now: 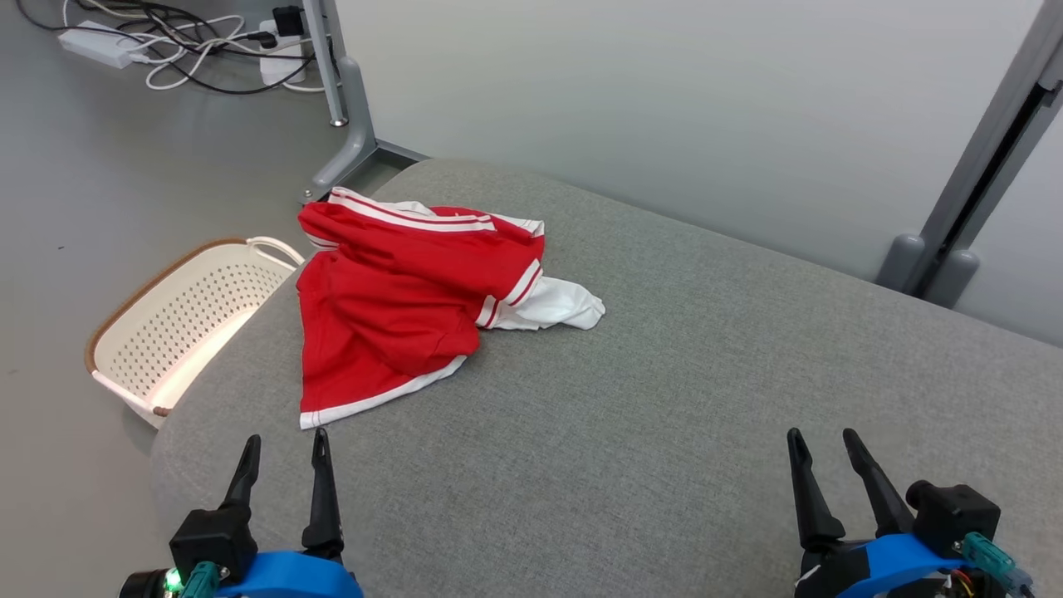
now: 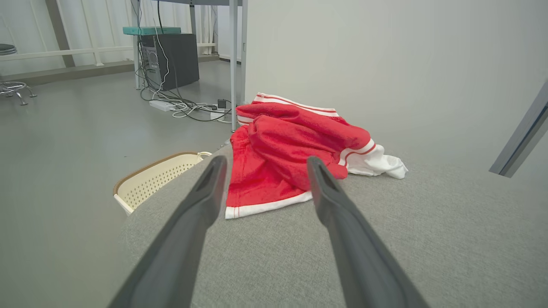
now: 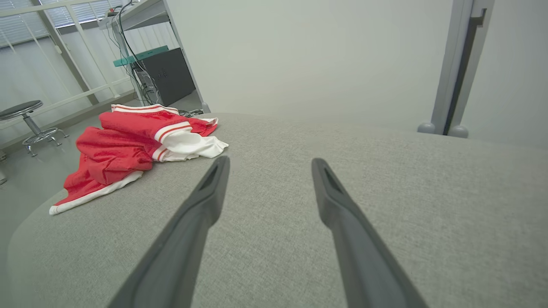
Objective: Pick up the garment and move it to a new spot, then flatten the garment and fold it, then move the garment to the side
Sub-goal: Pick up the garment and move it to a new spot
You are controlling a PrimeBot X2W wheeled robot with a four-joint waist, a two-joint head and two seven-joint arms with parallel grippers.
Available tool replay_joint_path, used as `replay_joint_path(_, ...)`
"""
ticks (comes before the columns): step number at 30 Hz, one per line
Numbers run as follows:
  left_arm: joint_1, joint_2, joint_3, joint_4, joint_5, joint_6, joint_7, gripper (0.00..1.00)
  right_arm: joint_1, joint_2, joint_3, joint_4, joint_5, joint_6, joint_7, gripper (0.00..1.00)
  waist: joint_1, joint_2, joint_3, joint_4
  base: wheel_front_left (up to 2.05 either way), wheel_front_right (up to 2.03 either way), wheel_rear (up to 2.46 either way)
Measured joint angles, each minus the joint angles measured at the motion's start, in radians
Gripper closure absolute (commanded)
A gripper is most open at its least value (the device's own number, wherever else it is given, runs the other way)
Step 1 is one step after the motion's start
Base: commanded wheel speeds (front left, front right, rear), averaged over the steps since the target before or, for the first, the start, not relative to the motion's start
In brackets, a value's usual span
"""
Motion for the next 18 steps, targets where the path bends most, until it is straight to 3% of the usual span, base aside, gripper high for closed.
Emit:
replay_joint_path(10,0.028,0.012,0.008,-0.022,-0.007,0.018,0.005,0.0,-0.012,0.0,0.023,0.018,0.001,0.0,-0.005,0.0,0.0,0.0,0.005,0.008,0.0,0.0,0.0)
replay_joint_path(18,0.005,0.018,-0.007,-0.069,-0.027,0.001,0.063,0.0,-0.01,0.0,0.025,0.017,0.001,0.0,-0.006,0.0,0.0,0.0,0.003,-0.004,0.0,0.0,0.0)
